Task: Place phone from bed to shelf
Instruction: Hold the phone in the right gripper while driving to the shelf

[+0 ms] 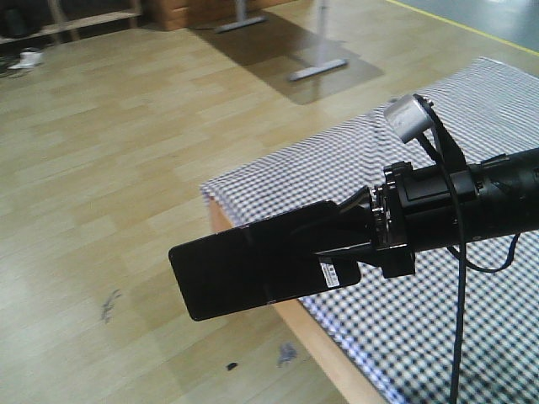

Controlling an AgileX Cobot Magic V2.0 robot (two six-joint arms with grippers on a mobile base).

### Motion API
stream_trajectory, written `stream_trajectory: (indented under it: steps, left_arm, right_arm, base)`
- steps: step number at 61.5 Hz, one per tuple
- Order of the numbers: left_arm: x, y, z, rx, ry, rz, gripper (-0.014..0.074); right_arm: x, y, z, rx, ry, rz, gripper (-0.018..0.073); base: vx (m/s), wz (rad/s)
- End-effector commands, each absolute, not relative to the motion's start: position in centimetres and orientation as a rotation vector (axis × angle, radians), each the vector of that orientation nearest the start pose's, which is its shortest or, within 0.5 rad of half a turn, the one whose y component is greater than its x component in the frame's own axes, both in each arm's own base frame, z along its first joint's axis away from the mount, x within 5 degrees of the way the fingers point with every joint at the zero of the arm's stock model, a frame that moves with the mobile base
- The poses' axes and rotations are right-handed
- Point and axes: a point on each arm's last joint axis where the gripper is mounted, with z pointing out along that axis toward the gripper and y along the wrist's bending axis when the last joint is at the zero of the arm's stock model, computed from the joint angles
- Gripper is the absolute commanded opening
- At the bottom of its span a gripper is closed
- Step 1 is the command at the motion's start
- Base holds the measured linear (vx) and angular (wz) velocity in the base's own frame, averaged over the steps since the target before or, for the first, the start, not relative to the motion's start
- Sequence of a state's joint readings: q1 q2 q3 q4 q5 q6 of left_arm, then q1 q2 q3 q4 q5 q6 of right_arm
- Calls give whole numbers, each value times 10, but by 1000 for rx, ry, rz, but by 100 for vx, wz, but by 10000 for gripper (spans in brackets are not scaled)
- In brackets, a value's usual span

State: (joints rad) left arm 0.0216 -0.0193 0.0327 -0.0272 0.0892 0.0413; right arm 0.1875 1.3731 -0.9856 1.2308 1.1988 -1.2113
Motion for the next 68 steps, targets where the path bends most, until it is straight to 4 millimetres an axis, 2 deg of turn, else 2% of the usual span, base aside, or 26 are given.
stream_trajectory:
  steps: [1, 31, 68]
  left_arm:
    - [54, 1, 210, -21, 1482, 16, 1]
    - [54, 1, 210, -21, 1482, 16, 1]
    - [54, 1, 210, -21, 1482, 16, 1]
  right_arm:
    - [222, 127, 340, -1023, 1880, 1339, -2]
    - [222, 127, 340, -1023, 1880, 1339, -2]
    - [221, 127, 340, -1025, 1879, 1342, -2]
  base:
    - [-5, 65]
    - [-2, 52]
    - [6, 19]
